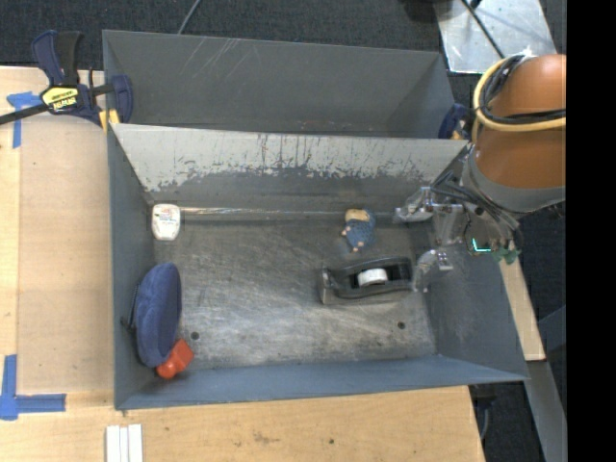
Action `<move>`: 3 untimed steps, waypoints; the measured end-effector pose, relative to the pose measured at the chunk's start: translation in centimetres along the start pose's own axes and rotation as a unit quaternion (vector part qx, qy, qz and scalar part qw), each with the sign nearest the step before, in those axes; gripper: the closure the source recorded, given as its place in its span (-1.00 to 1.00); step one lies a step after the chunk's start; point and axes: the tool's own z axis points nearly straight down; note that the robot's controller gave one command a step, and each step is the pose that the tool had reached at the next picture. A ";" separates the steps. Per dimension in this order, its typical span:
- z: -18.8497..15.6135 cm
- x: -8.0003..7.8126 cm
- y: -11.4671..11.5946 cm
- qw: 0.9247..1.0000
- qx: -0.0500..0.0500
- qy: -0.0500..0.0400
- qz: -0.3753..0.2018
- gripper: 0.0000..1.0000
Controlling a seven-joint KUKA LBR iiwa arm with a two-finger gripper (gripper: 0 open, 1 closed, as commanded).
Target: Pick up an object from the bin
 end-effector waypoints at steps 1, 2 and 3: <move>7.8 -6.7 1.5 0.989 0.000 -0.003 -0.147 -1.00; 14.4 0.9 -2.8 0.991 0.003 -0.004 -0.135 -1.00; 14.3 0.7 -2.6 0.990 0.003 -0.003 -0.139 1.00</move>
Offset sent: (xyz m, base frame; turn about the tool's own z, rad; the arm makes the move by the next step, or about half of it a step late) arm 0.0664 0.0139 -0.0773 -0.2947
